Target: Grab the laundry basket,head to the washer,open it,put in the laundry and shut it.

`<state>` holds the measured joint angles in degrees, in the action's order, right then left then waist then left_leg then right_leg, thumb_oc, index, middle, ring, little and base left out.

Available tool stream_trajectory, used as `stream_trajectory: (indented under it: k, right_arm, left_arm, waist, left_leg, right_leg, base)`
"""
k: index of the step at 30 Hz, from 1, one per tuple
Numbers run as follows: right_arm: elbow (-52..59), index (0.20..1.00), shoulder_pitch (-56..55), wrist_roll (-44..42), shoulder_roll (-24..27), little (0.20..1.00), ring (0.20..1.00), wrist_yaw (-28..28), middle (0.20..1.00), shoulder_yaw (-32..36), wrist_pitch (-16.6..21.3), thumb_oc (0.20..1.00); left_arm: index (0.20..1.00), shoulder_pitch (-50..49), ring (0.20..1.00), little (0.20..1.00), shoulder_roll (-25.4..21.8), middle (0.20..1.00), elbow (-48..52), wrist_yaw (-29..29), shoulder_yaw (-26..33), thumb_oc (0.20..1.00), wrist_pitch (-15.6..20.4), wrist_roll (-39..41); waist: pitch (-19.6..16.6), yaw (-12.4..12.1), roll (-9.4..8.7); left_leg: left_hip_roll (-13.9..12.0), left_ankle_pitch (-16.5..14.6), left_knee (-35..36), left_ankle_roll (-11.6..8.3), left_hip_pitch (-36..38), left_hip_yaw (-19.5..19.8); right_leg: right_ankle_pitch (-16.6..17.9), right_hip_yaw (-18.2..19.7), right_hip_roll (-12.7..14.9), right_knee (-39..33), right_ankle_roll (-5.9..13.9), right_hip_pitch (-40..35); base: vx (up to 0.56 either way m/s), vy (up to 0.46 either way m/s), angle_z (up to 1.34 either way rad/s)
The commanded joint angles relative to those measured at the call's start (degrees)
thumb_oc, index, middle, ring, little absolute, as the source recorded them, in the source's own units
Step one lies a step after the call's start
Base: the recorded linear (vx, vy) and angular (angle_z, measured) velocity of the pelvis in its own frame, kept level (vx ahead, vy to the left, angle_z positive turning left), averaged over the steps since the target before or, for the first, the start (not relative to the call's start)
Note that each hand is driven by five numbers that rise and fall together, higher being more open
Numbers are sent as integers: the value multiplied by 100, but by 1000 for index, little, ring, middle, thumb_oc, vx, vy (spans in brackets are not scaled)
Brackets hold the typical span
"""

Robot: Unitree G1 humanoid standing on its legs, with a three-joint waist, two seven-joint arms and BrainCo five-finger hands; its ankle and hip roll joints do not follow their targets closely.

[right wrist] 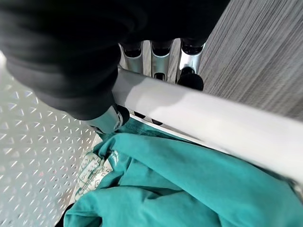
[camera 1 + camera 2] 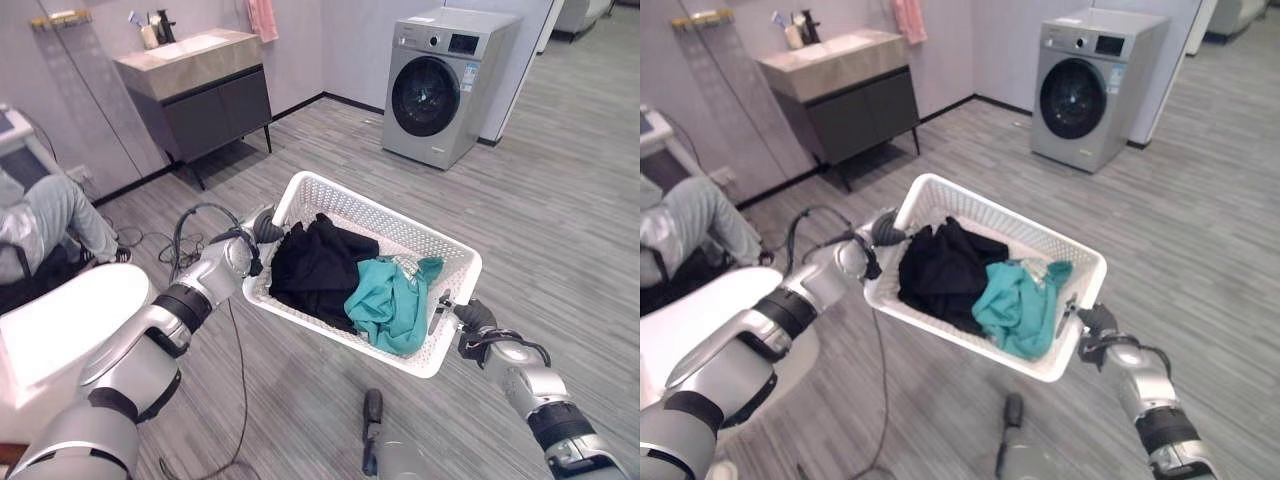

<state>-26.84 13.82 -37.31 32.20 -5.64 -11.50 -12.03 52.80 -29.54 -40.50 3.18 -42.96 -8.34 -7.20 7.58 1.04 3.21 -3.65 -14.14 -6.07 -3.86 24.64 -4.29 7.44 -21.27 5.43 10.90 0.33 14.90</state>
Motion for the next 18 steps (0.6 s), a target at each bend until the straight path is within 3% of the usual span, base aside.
stream_trajectory:
  k: [1, 2, 4, 5, 6, 8, 9, 11, 12, 13, 15, 16, 17, 18]
  right_arm:
    - [735, 200, 946, -185, 33, 200, 200, 443, 200, 102, 661, 200]
    - [777, 200, 945, -240, 73, 200, 200, 441, 200, 129, 663, 200]
    - [725, 200, 913, -309, 220, 200, 200, 394, 200, 211, 712, 200]
    - [733, 200, 938, -349, 260, 200, 200, 363, 200, 227, 716, 200]
    - [744, 200, 978, -347, 285, 200, 200, 325, 200, 207, 709, 200]
    - [825, 200, 963, -330, 312, 200, 200, 244, 200, 210, 699, 200]
    - [859, 200, 945, -310, 339, 200, 200, 191, 200, 230, 690, 200]
    - [928, 200, 892, -314, 348, 200, 200, 153, 200, 249, 670, 200]
    - [1088, 200, 777, -271, 325, 200, 200, 193, 200, 247, 644, 200]
    - [1116, 200, 724, -197, 274, 200, 200, 236, 200, 214, 681, 200]
    - [1086, 200, 718, -147, 213, 200, 200, 239, 200, 177, 747, 200]
    - [1081, 200, 718, -147, 214, 200, 200, 240, 200, 174, 751, 200]
    - [1048, 200, 752, -117, 175, 200, 200, 238, 200, 158, 798, 200]
    - [1020, 200, 794, -104, 142, 200, 200, 234, 200, 139, 813, 200]
  left_arm:
    - [200, 572, 200, 200, 117, 200, 295, 70, 21, 200, 515, -62]
    - [200, 583, 200, 200, 94, 200, 285, 65, 24, 200, 531, -21]
    - [200, 535, 200, 200, 87, 200, 269, -6, -1, 200, 569, 96]
    - [200, 586, 200, 200, 1, 200, 327, -41, -29, 200, 556, 155]
    - [200, 628, 200, 200, -112, 200, 461, -57, -7, 200, 525, 253]
    - [200, 688, 200, 200, -73, 200, 516, -34, -9, 200, 499, 364]
    - [200, 740, 200, 200, -34, 200, 542, -32, -33, 200, 463, 427]
    - [200, 779, 200, 200, 10, 200, 571, -21, -29, 200, 431, 457]
    - [200, 765, 200, 200, 41, 200, 619, -36, 36, 200, 437, 442]
    - [200, 741, 200, 200, 88, 200, 661, -31, 67, 200, 466, 396]
    - [200, 721, 200, 200, 115, 200, 649, -13, 83, 200, 488, 330]
    - [200, 719, 200, 200, 117, 200, 646, -12, 84, 200, 490, 328]
    - [200, 687, 200, 200, 123, 200, 682, -22, 79, 200, 500, 315]
    - [200, 671, 200, 200, 130, 200, 682, -28, 53, 200, 507, 337]
  waist:
    - [-393, 220, -288]
    - [-431, 271, -273]
    - [-366, 325, -327]
    - [-336, 320, -373]
    - [-181, 158, -437]
    - [-45, 53, -584]
    - [35, -18, -612]
    - [72, -67, -623]
    - [88, -213, -697]
    - [91, -329, -698]
    - [75, -464, -655]
    - [88, -464, -676]
    - [80, -570, -628]
    - [66, -610, -579]
  left_leg:
    - [143, 540, -423, 383, -697, 213]
    - [-18, 813, -930, 320, -844, 170]
    - [-511, 1914, -2674, 188, -1444, 155]
    - [-754, 2170, -3490, 197, -1742, 122]
    - [-959, 2288, -4910, 133, -2349, 285]
    - [-1122, 2192, -5391, 232, -2903, 203]
    - [-1175, 1994, -5502, 229, -3284, 211]
    - [-1083, 1778, -5213, 206, -3559, 117]
    - [-839, 1734, -3976, 242, -3844, -263]
    - [-784, 1773, -2173, 207, -3905, -482]
    - [-510, 1902, -553, 184, -3700, -583]
    - [-476, 1947, -460, 189, -3636, -601]
    - [-294, 2023, 489, 176, -3726, -461]
    - [-269, 2021, 707, 166, -3845, -361]
  right_leg:
    - [-132, 534, 100, -1209, 849, -605]
    - [-177, 574, 29, -1091, 750, -689]
    - [-394, 713, -180, -869, 369, -949]
    - [-531, 707, -313, -866, 148, -1109]
    - [-822, 800, -565, -871, -128, -1504]
    - [-1006, 825, -604, -893, -274, -1811]
    - [-1118, 827, -636, -918, -275, -1974]
    - [-1214, 805, -627, -941, -229, -2101]
    - [-1275, 738, -492, -919, -128, -2247]
    - [-1489, 702, -440, -760, -11, -2400]
    - [-1709, 666, -420, -590, 106, -2584]
    - [-1721, 665, -392, -579, 113, -2599]
    - [-2020, 720, -429, -400, 143, -2823]
    - [-2122, 776, -483, -358, 138, -2922]
  base:
    - [586, -306, -8]
    - [559, -354, 6]
    - [445, -403, 5]
    - [529, -561, 8]
    - [545, -556, -3]
    - [417, -373, -48]
    - [317, -149, -50]
    - [281, -6, -25]
    - [526, 125, -45]
    - [668, 169, -65]
    - [501, 142, -33]
    - [548, 119, -69]
    - [518, 98, -87]
    - [689, 126, -82]
